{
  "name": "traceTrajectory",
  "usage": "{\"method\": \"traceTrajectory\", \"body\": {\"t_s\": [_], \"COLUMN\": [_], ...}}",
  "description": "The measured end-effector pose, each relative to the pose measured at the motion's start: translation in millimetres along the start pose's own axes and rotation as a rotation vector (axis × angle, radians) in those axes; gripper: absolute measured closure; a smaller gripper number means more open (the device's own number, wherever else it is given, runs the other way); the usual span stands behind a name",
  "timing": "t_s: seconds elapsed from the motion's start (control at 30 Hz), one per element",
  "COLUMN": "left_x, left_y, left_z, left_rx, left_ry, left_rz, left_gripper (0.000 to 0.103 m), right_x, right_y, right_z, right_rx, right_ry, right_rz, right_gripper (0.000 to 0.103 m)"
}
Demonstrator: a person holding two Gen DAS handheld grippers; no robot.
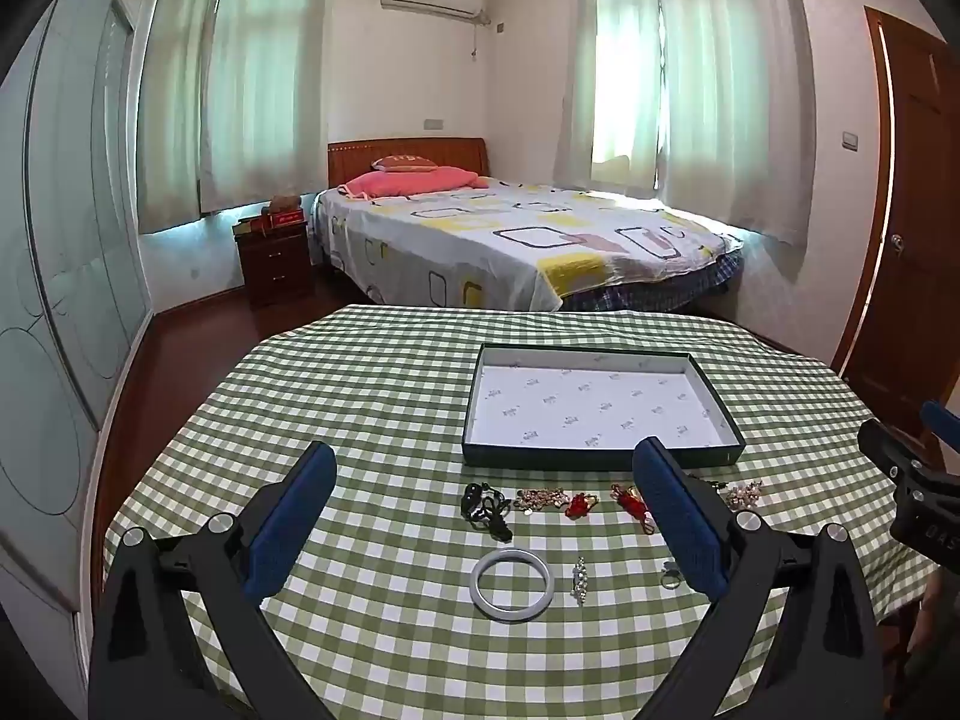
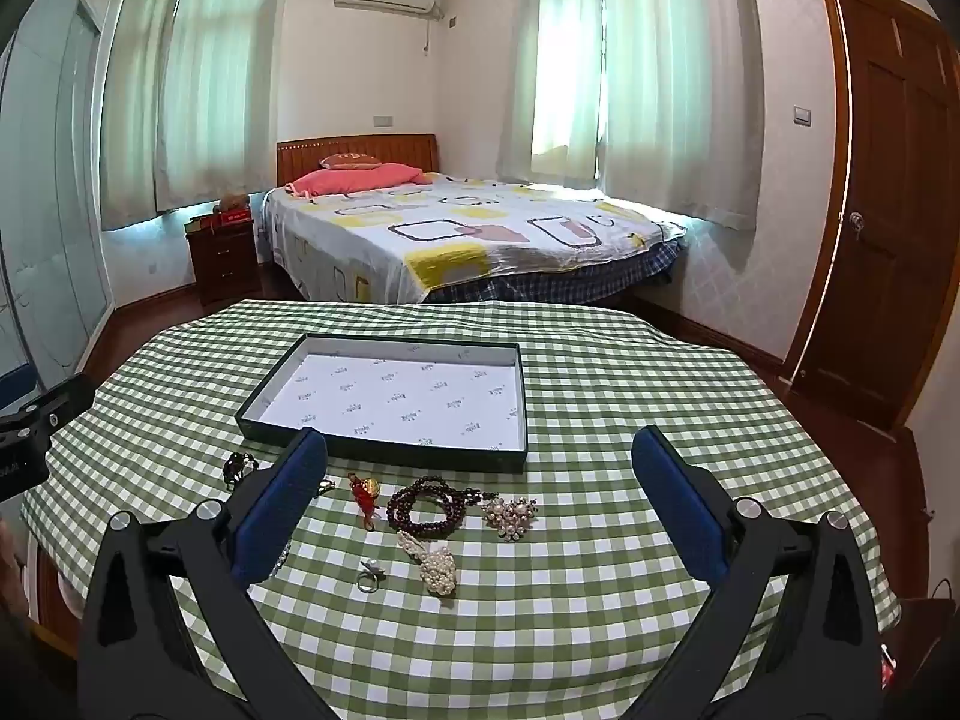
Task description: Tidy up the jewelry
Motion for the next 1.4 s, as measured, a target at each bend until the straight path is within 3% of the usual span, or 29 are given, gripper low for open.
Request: {"method": "traceTrajectory", "body": {"t_s": [1.4], "left_x": [1], "left_y": [-2], "left_z": [4], "left_rx": [-0.001], "left_ry": [0.001], "left_rz": [0.003], "left_gripper": [0.007], "right_x": [-1], "right_y": [-10], "right_z": [4], "right_rx": [-0.007], "right_ry": [-0.002], "right_rz": [-0.006], "right_gripper": [0.004]}}
Point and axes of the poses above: each gripper's, at about its wrist camera, not at the fingertips, and z roughly against the way its jaws point, x to its left, y to its underside, the point moved 4 cm from there along -z, roughly the way its jaws point, and after that the axes turned 10 degrees about -x, right-handed, at the moved point
